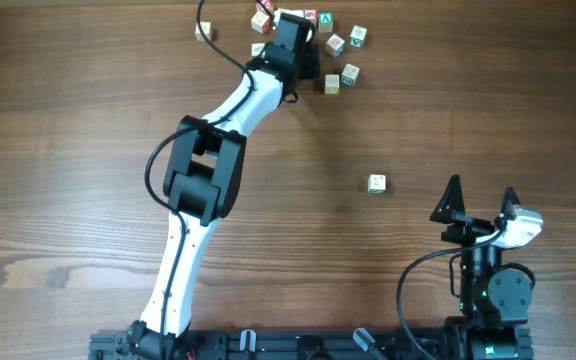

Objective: Form a horizontal line
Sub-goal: 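Place the 6 block beside the first block with the left gripper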

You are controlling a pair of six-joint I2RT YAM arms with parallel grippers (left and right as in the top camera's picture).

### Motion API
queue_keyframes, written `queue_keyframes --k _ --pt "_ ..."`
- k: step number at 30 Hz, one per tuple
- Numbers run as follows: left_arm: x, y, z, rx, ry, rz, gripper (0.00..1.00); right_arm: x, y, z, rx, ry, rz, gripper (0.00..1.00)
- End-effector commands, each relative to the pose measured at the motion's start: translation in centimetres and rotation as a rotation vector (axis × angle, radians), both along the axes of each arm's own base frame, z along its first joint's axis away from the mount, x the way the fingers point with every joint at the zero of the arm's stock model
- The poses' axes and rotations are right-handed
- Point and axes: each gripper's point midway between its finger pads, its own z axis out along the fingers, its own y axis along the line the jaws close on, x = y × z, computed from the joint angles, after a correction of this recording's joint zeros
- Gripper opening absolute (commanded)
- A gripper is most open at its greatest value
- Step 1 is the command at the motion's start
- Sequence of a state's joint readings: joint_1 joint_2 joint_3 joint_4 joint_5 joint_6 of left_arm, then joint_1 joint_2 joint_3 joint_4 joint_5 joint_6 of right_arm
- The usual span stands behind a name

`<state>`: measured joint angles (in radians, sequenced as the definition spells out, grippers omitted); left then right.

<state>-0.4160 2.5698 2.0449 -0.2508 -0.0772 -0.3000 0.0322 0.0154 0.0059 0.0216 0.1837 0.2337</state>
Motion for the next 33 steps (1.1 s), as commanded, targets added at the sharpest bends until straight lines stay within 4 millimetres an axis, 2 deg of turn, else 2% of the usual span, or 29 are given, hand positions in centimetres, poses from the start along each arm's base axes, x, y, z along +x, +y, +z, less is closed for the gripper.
queue_keyframes --k 1,5,7,10,13,15,19,21,23,25,29,33 --pt "-0.5 0.5 -2.5 0.022 0.049 -0.001 0.38 0.0 0.3 0.1 0.005 -0.006 0.016 1.0" --pt "-1.1 1.4 -1.4 0.059 0.068 0.023 0.21 0.0 0.3 0.1 0.005 -0.007 0.016 1.0" --pt "-1.4 1.8 -0.3 0.071 0.075 0.027 0.18 0.0 0.3 0.1 0.005 -0.007 0.016 1.0" --pt "-3.0 2.3 2.1 0.093 0.123 0.023 0.17 0.0 0.3 0.1 0.005 -0.007 0.016 1.0" --pt "-5.9 2.7 4.2 0.127 0.207 0.015 0.13 0.0 0.3 0.1 0.005 -0.006 0.016 1.0" --pt "-8.7 2.9 4.9 0.147 0.298 0.028 0.13 0.0 0.3 0.1 0.005 -0.006 0.016 1.0" --pt "-14.7 2.7 3.9 0.191 0.505 0.068 0.12 0.0 0.3 0.1 0.005 -0.006 0.016 1.0" --pt "-18.8 1.6 2.8 0.207 0.642 0.058 0.11 0.0 0.3 0.1 0.005 -0.006 0.016 1.0" --pt "-21.5 -0.2 1.7 0.207 0.707 0.022 0.11 0.0 0.3 0.1 0.005 -0.007 0.016 1.0" --pt "-23.0 -2.1 0.7 0.219 0.706 -0.016 0.12 0.0 0.3 0.1 0.005 -0.006 0.016 1.0" --pt "-24.5 -7.2 -1.2 0.196 0.615 -0.126 0.21 0.0 0.3 0.1 0.005 -0.007 0.016 1.0" --pt "-24.0 -10.1 -2.2 0.201 0.463 -0.161 0.24 0.0 0.3 0.1 0.005 -0.007 0.016 1.0"
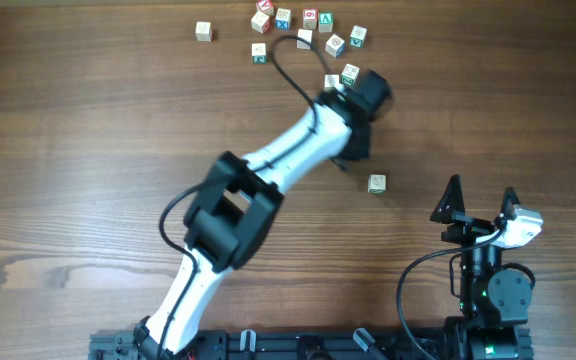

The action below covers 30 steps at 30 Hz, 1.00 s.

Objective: Form a horizontal line
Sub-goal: 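Place the 6 block beside the first block with the left gripper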

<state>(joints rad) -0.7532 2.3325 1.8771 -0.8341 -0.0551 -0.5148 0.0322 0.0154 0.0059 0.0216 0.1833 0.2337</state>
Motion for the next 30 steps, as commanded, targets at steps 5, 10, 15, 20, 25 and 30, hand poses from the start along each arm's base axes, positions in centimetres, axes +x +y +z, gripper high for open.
queue_keyframes --k 5,10,15,20,25,30 --pt "-0.6 -2.6 -2.4 -0.026 -0.1 -0.003 0.24 0.0 0.3 0.1 0.005 -0.006 0.016 1.0" --pt "-0.7 -2.7 -2.4 -0.043 -0.089 0.023 0.26 0.0 0.3 0.1 0.005 -0.006 0.015 1.0" --pt "-3.6 -4.1 -2.8 -0.111 0.049 -0.033 0.27 0.0 0.3 0.1 0.005 -0.005 0.015 1.0" --pt "-3.7 -4.7 -2.6 -0.139 0.053 -0.042 0.31 0.0 0.3 0.1 0.005 -0.005 0.015 1.0" --pt "-2.9 -6.6 -1.8 -0.226 0.026 -0.06 0.36 0.0 0.3 0.1 0.005 -0.004 0.015 1.0" --pt "-2.9 -8.7 -0.8 -0.333 0.029 -0.098 0.36 0.0 0.3 0.1 0.005 -0.004 0.015 1.0"
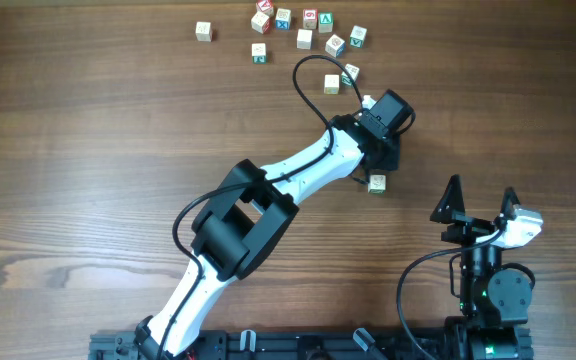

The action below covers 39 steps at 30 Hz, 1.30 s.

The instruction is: Form a horizontal line

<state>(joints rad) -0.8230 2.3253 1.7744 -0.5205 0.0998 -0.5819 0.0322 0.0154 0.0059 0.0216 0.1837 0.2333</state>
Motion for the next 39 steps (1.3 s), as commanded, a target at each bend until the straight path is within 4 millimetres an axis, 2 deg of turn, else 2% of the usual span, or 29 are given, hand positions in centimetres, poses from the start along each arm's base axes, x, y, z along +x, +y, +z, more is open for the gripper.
queue_keyframes --k 1,4,8,12,16,18,20,21,23,26,28,29,31,33,36,39 --pt "-1.2 -1.3 -0.6 -0.061 0.057 -0.042 0.36 0.0 0.3 0.1 0.006 -0.004 0.016 1.0" --pt "-1.2 -1.3 -0.6 -0.06 0.057 -0.042 0.4 0.0 0.3 0.1 0.006 -0.004 0.016 1.0" --pt "-1.2 -1.3 -0.6 -0.06 0.057 -0.041 0.53 0.0 0.3 0.1 0.005 -0.004 0.016 1.0" --pt "-1.0 -1.2 -0.2 -0.065 0.049 -0.043 0.56 0.0 0.3 0.0 0.005 -0.003 0.016 1.0" --pt "1.1 -0.1 2.5 -0.079 -0.015 -0.001 0.66 0.0 0.3 0.0 0.006 -0.003 0.016 1.0" --pt "3.1 1.3 5.0 -0.077 -0.088 0.03 0.72 0.0 0.3 0.0 0.006 -0.003 0.016 1.0" --pt "5.4 3.4 7.9 -0.068 -0.174 0.062 0.74 0.0 0.3 0.0 0.005 -0.003 0.016 0.99" --pt "6.9 5.2 10.0 -0.063 -0.224 0.094 0.75 0.0 0.3 0.0 0.005 -0.003 0.016 1.0" --pt "8.5 8.3 13.4 -0.063 -0.278 0.146 0.74 0.0 0.3 0.0 0.005 -0.003 0.016 1.0" --pt "9.4 12.7 17.8 -0.073 -0.31 0.223 0.7 0.0 0.3 0.0 0.006 -0.003 0.016 1.0" --pt "9.3 16.0 20.6 -0.075 -0.321 0.273 0.73 0.0 0.3 0.0 0.006 -0.003 0.016 1.0" --pt "9.0 17.7 21.9 -0.071 -0.32 0.299 0.79 0.0 0.3 0.0 0.005 -0.003 0.016 1.0" --pt "7.9 20.4 23.4 -0.051 -0.303 0.335 0.86 0.0 0.3 0.0 0.006 -0.003 0.016 1.0" --pt "6.5 22.8 24.1 -0.023 -0.271 0.364 1.0 0.0 0.3 0.0 0.005 -0.003 0.016 1.0" --pt "4.6 25.2 24.3 0.017 -0.217 0.394 1.0 0.0 0.3 0.0 0.006 -0.003 0.016 1.0" --pt "3.0 27.3 23.2 0.081 -0.14 0.419 1.0 0.0 0.3 0.0 0.005 -0.003 0.016 1.0"
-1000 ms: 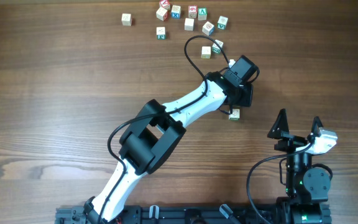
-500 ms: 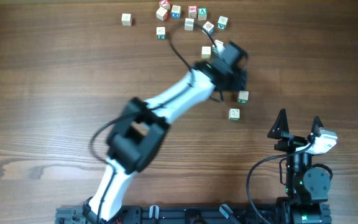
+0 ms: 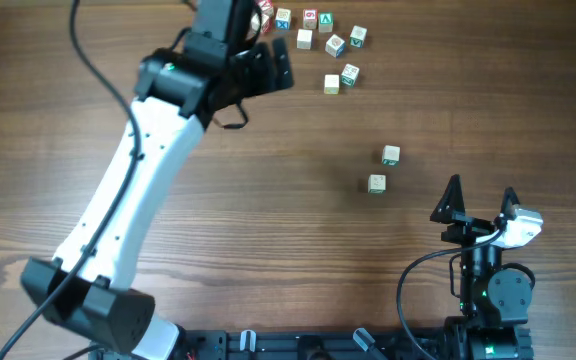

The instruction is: Form a horizontal line

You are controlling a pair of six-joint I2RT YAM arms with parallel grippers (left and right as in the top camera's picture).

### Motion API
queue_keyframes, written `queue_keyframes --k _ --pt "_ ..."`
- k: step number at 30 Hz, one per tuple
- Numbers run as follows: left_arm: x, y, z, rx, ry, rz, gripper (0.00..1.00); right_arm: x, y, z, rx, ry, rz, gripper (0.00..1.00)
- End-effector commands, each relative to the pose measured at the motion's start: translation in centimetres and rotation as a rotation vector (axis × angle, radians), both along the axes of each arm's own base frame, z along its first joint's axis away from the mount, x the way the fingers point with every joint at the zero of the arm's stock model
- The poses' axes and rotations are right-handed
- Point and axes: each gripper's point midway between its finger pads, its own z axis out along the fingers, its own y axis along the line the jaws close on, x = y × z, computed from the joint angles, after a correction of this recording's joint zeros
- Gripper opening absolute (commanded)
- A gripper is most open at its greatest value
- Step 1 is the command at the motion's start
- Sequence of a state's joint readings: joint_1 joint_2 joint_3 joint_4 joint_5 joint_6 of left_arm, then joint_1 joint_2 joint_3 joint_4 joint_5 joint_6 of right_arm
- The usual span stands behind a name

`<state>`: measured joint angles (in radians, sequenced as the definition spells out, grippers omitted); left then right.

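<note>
Two small wooding letter blocks lie apart from the others at centre right: one (image 3: pixel 376 183) and another (image 3: pixel 391 154) just up and to its right, not touching. Several more blocks (image 3: pixel 335 44) are scattered along the far edge. My left gripper (image 3: pixel 280 65) hangs at the left end of that scatter, fingers pointing right and spread, with nothing seen between them. My right gripper (image 3: pixel 480 195) stands open near the front right, holding nothing, a little to the right of the two blocks.
The left arm (image 3: pixel 138 180) crosses the table's left half from the front edge to the far edge and hides the blocks under it. The right arm's base (image 3: pixel 493 290) sits at the front right.
A second block now lies just up and right of the lone block. My left gripper has gone from beside that block to the far scatter, and the arm now lies across the left half.
At first my left gripper was in the far scatter, and one block lay alone at centre right. Then it was past the scatter's near edge, then right above the lone block. Now a second block rests there and the gripper is at the scatter again. The right arm stayed still.
</note>
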<state>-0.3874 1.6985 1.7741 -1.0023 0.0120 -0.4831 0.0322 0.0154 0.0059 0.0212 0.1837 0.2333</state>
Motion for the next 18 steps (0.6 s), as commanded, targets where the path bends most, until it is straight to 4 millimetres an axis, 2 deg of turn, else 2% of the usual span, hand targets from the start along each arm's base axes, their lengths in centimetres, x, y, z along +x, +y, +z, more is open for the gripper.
queue_keyframes --k 1,4,6,11,12,15,18 --pt "-1.4 2.5 -1.5 0.063 0.088 0.027 1.0 0.0 0.3 0.0 0.006 -0.003 0.016 1.0" --pt "-2.8 3.6 -3.3 0.109 0.176 0.022 1.0 0.0 0.3 0.0 0.006 -0.003 0.016 1.0" --pt "-3.8 3.3 -4.6 0.09 0.233 0.021 1.0 0.0 0.3 0.0 0.006 -0.004 0.016 1.0" --pt "-7.3 -1.1 -9.1 -0.057 0.394 -0.105 1.0 0.0 0.3 0.0 0.006 -0.004 0.016 1.0" --pt "-8.4 -2.1 -11.1 -0.054 0.423 -0.137 1.0 0.0 0.1 0.1 0.002 -0.003 0.005 1.0" --pt "-10.3 -3.7 -14.5 -0.043 0.454 -0.166 1.0 -0.2 -0.8 0.2 0.003 -0.008 -0.047 1.0" --pt "-12.3 -6.5 -18.1 -0.058 0.445 -0.215 1.0 -0.1 -0.6 0.2 0.013 -0.01 -0.037 1.0"
